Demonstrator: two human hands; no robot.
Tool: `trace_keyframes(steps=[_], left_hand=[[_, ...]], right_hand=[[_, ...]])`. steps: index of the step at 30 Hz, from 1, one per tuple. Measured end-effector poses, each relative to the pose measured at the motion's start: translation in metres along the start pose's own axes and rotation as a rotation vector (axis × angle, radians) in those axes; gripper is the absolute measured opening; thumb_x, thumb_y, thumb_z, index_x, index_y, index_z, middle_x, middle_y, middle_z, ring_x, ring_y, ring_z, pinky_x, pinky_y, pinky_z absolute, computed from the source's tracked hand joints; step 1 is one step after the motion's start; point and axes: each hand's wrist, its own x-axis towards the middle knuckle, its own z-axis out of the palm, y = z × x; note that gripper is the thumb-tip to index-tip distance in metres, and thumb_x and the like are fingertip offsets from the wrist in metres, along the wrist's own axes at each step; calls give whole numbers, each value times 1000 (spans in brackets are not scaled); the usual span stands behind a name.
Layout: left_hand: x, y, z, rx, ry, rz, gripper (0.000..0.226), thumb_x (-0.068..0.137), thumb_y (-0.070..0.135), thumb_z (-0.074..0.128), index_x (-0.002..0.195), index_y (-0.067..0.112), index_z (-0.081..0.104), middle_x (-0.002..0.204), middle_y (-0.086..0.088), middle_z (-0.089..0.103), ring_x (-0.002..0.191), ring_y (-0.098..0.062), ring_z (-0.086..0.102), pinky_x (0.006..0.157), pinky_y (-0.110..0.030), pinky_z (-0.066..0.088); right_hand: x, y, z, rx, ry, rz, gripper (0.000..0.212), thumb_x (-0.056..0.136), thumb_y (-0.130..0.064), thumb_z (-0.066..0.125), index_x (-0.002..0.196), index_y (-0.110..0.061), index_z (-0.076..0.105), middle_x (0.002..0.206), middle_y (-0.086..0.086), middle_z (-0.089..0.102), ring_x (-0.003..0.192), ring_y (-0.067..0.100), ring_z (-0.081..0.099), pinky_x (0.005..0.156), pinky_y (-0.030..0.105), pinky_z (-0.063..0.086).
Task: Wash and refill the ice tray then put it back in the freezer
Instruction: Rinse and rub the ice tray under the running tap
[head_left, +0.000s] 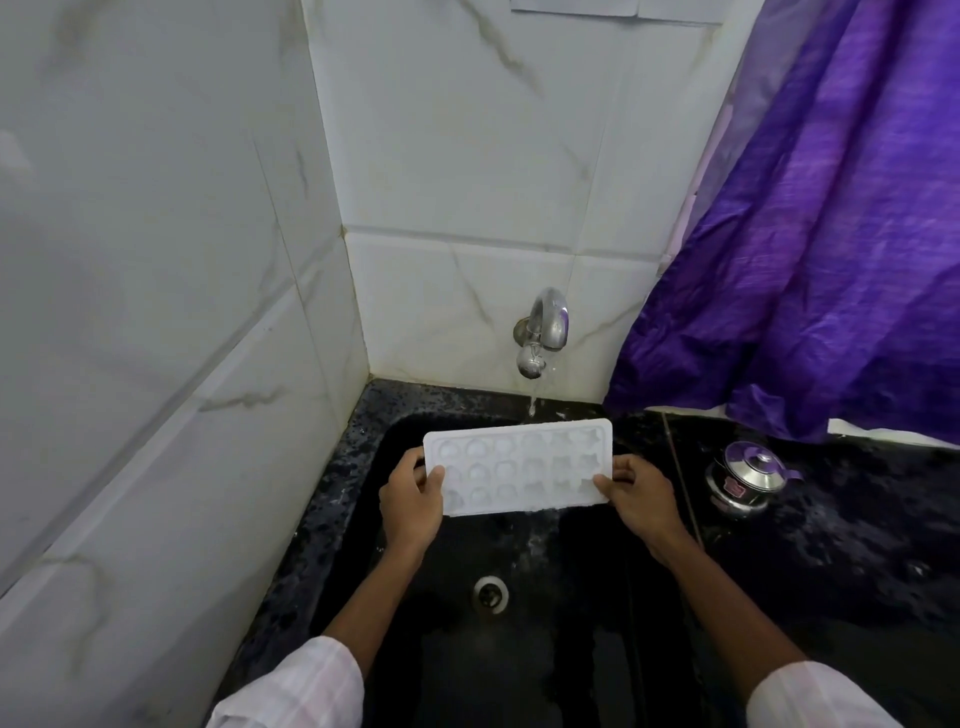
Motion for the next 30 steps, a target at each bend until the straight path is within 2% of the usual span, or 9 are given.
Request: trace_keyframes(steps=[4, 8, 12, 16, 18, 22, 24, 26, 30], left_hand=[[-1, 2, -2, -50, 12, 93, 13, 95, 17, 63, 108, 15, 63, 102, -2, 73, 93, -13, 70, 76, -29, 57], [-1, 10, -8, -123, 14, 242, 12, 95, 11, 61, 103, 21, 62, 95, 10, 71, 88, 7, 67, 76, -18, 56], [3, 13, -14, -128, -12, 397, 16, 97, 15, 60, 110, 24, 62, 102, 8, 71, 98, -4, 67, 82, -23, 54], [5, 4, -17, -157, -100, 356, 8, 97, 19, 60, 105, 18, 62, 99, 5, 71, 95, -9, 68, 81, -32, 57], [5, 0, -19, -166, -142, 343, 5, 97, 18, 60, 101, 15, 61, 96, 5, 71, 91, -11, 69, 76, -30, 56], [1, -6, -20, -143, -189, 283, 2, 97, 16, 60, 96, 16, 59, 94, 5, 72, 88, -10, 71, 70, -33, 58], [-1, -10, -19, -141, -171, 221, 2, 97, 15, 59, 97, 16, 57, 93, 4, 73, 87, -10, 71, 69, -38, 59], [0, -17, -21, -143, -146, 164, 2, 98, 16, 58, 98, 18, 57, 92, 2, 73, 86, -13, 71, 71, -44, 59], [1, -26, -30, -139, -184, 99, 4, 97, 13, 58, 99, 16, 60, 94, 2, 74, 88, -12, 72, 74, -40, 59]], right_hand=[[-1, -6, -7, -55, 42, -71, 14, 82, -11, 76, 91, -15, 66, 92, -2, 71, 86, 10, 67, 85, 30, 55], [-5, -20, -17, -50, 109, -199, 14, 81, -9, 77, 86, -15, 64, 82, -10, 68, 78, -5, 63, 79, 20, 53], [-13, -22, -19, -21, 310, -455, 10, 83, -4, 73, 90, -9, 67, 83, -7, 70, 76, 1, 65, 72, 10, 49], [-10, -7, -12, -72, 145, -276, 15, 82, -6, 75, 96, -6, 70, 88, -3, 72, 80, 2, 66, 67, -1, 43], [-5, -1, -8, -107, 100, -225, 20, 82, -6, 75, 101, -6, 70, 94, 2, 74, 86, 10, 69, 71, 2, 43], [2, -19, 1, -170, -5, -166, 35, 86, 1, 60, 118, -13, 67, 105, 1, 71, 97, 15, 65, 82, 22, 48], [10, -40, 8, 27, 90, -62, 34, 88, -2, 49, 105, -21, 71, 101, -3, 70, 96, 15, 65, 82, 27, 52], [28, -60, 14, 250, 216, 34, 33, 87, -5, 45, 96, -21, 73, 101, -1, 72, 97, 16, 66, 92, 33, 52], [62, -93, 25, 344, 114, 92, 21, 92, -16, 54, 105, -12, 71, 93, 1, 72, 94, 16, 69, 94, 38, 55]])
